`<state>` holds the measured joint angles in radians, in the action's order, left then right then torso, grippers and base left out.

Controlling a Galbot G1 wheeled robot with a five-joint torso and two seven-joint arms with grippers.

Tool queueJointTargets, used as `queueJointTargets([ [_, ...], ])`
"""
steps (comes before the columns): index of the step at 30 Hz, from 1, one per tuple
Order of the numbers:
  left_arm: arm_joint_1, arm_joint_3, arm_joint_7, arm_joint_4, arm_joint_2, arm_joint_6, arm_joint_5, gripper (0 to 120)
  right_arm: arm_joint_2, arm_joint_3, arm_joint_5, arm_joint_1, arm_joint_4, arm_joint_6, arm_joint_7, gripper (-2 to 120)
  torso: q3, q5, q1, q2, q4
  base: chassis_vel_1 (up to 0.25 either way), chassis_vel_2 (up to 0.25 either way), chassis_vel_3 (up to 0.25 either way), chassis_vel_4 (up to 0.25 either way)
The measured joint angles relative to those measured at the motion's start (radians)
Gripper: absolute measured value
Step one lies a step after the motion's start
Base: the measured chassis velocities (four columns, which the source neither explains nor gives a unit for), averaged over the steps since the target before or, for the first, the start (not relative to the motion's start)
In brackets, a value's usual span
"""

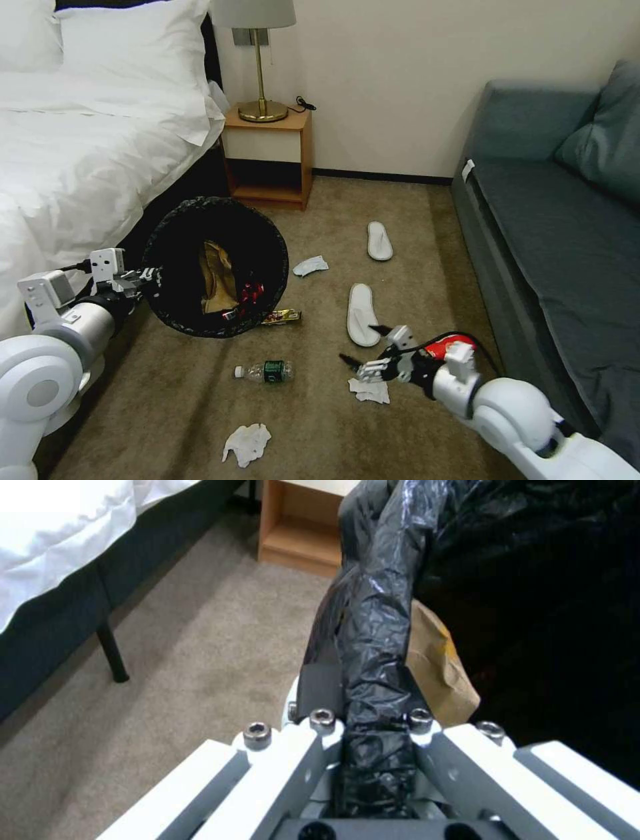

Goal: Pick up the trash bin, then pick up the garbage on the floor and place it into the trash bin.

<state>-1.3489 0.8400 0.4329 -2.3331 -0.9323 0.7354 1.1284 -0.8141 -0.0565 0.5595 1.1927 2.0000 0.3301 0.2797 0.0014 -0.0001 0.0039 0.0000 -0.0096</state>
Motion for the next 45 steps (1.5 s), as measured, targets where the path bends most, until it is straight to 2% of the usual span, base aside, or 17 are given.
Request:
queueJointTargets([
  [4, 0.002, -0.002, -0.001, -0.004, 0.010, 0.000, 0.001, 3, -0.015, 0.096, -0.007, -0.088, -0.074, -0.016, 0.049, 100, 0.000, 0.0001, 0.000, 0.000, -0.0001, 0.000, 0.000, 0.000, 0.000],
  [6, 0.001, -0.002, -0.001, -0.012, 0.014, 0.000, 0.001, 3, -0.045, 0.147, -0.044, -0.152, -0.148, -0.033, 0.155, 100, 0.000, 0.0000, 0.000, 0.000, -0.0002, 0.000, 0.000, 0.000, 0.000],
  [10, -0.004, -0.002, 0.000, -0.018, 0.017, 0.000, 0.002, 3, -0.067, 0.173, -0.062, -0.181, -0.195, -0.046, 0.220, 100, 0.000, 0.0001, 0.000, 0.000, 0.0000, 0.000, 0.000, 0.000, 0.000],
  [12, -0.009, -0.003, 0.002, -0.022, 0.023, 0.000, 0.004, 3, -0.102, 0.224, -0.085, -0.222, -0.283, -0.065, 0.285, 100, 0.000, 0.0001, 0.000, 0.000, -0.0002, 0.000, 0.000, 0.000, 0.000],
  [21, -0.002, -0.021, 0.005, -0.025, 0.018, 0.000, 0.001, 3, -0.170, 0.338, -0.124, -0.284, -0.418, -0.078, 0.319, 100, 0.000, 0.0001, 0.000, 0.000, -0.0001, 0.000, 0.000, 0.000, 0.000],
  [26, -0.003, -0.025, 0.006, -0.032, 0.018, 0.000, -0.002, 3, -0.193, 0.363, -0.204, -0.308, -0.509, -0.144, 0.374, 100, 0.000, 0.0000, 0.000, 0.000, -0.0002, 0.000, 0.000, 0.000, 0.000],
  [28, -0.010, -0.025, 0.007, -0.035, 0.017, 0.000, -0.003, 3, -0.217, 0.349, -0.278, -0.321, -0.566, -0.179, 0.441, 100, 0.000, 0.0002, 0.000, 0.000, -0.0003, 0.000, 0.000, 0.000, 0.000],
  [32, -0.016, -0.020, 0.006, -0.037, 0.012, 0.000, -0.005, 3, -0.236, 0.346, -0.309, -0.340, -0.609, -0.193, 0.488, 100, 0.000, -0.0001, 0.000, 0.000, -0.0002, 0.000, 0.000, 0.000, 0.000],
  [34, -0.017, -0.017, 0.004, -0.038, 0.004, 0.000, -0.005, 3, -0.284, 0.347, -0.360, -0.369, -0.673, -0.229, 0.552, 100, 0.000, 0.0002, 0.000, 0.000, -0.0002, 0.000, 0.000, 0.000, 0.000],
  [35, -0.017, -0.017, 0.004, -0.038, 0.004, 0.000, -0.005, 3, -0.284, 0.347, -0.360, -0.369, -0.673, -0.229, 0.552, 100, 0.000, 0.0002, 0.000, 0.000, -0.0002, 0.000, 0.000, 0.000, 0.000],
  [37, -0.015, -0.018, 0.004, -0.038, -0.004, 0.000, -0.008, 3, -0.330, 0.352, -0.411, -0.395, -0.727, -0.249, 0.586, 100, 0.000, 0.0001, 0.000, 0.000, -0.0001, 0.000, 0.000, 0.000, 0.000],
  [45, -0.012, -0.025, 0.003, -0.043, -0.005, 0.000, -0.009, 3, -0.393, 0.363, -0.466, -0.453, -0.827, -0.276, 0.621, 100, 0.000, 0.0001, 0.000, 0.000, -0.0002, 0.000, 0.000, 0.000, 0.000],
])
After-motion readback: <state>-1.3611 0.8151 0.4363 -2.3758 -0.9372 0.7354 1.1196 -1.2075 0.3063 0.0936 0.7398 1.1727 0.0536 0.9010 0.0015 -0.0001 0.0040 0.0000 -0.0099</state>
